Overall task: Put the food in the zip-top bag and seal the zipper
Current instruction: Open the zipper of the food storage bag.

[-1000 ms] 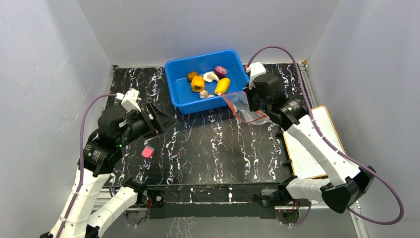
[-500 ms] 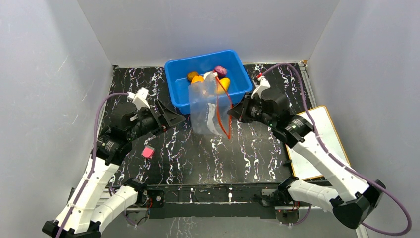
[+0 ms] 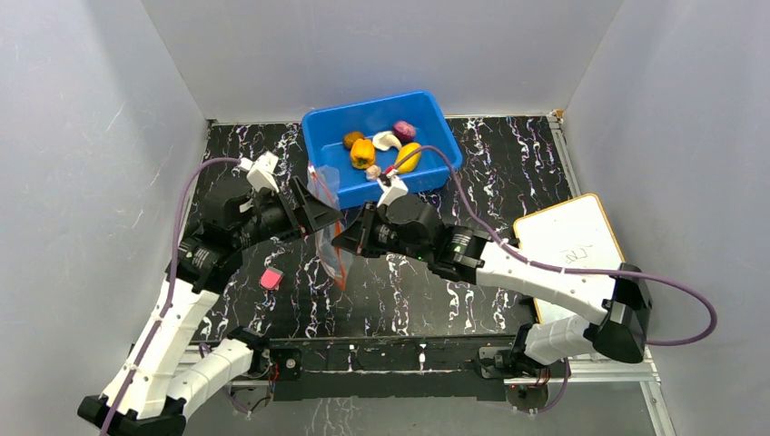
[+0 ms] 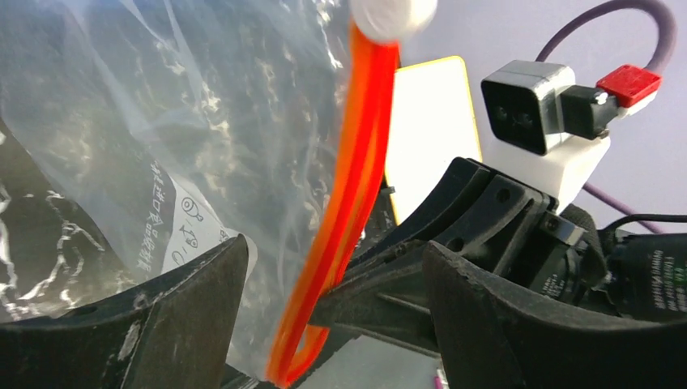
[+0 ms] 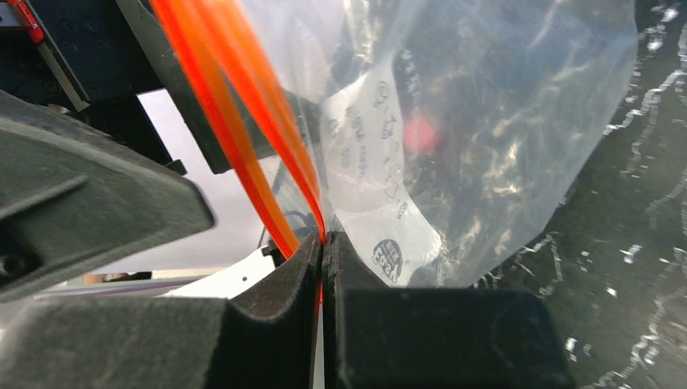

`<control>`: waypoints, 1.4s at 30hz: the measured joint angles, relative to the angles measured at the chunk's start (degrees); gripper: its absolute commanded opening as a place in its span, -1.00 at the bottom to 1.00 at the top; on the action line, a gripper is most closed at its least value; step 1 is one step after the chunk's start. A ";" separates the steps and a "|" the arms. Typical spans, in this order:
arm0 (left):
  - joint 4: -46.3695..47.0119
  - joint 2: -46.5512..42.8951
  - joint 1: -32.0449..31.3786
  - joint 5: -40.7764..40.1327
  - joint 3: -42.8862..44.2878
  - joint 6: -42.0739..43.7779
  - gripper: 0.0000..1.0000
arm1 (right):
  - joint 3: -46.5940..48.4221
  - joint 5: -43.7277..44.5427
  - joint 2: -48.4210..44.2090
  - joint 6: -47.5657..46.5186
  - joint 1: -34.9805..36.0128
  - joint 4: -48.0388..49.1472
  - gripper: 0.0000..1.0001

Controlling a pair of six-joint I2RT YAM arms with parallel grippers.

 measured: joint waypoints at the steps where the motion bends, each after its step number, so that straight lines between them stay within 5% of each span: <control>1: -1.70 -0.46 0.00 -0.92 1.49 1.77 0.41 | 2.05 1.40 1.86 0.44 1.95 0.52 -1.00; 10: -10.88 -4.85 -0.02 -8.24 2.32 6.62 -0.11 | 5.70 6.71 4.70 1.64 7.58 2.32 -1.00; 17: -13.86 -4.94 0.00 -11.23 2.86 8.66 -1.00 | 5.70 10.86 4.72 2.34 7.72 1.79 -1.00; 42: -18.23 -7.02 -0.02 -22.05 5.29 13.60 -1.00 | -3.34 25.38 -5.46 4.13 7.72 -8.63 -0.89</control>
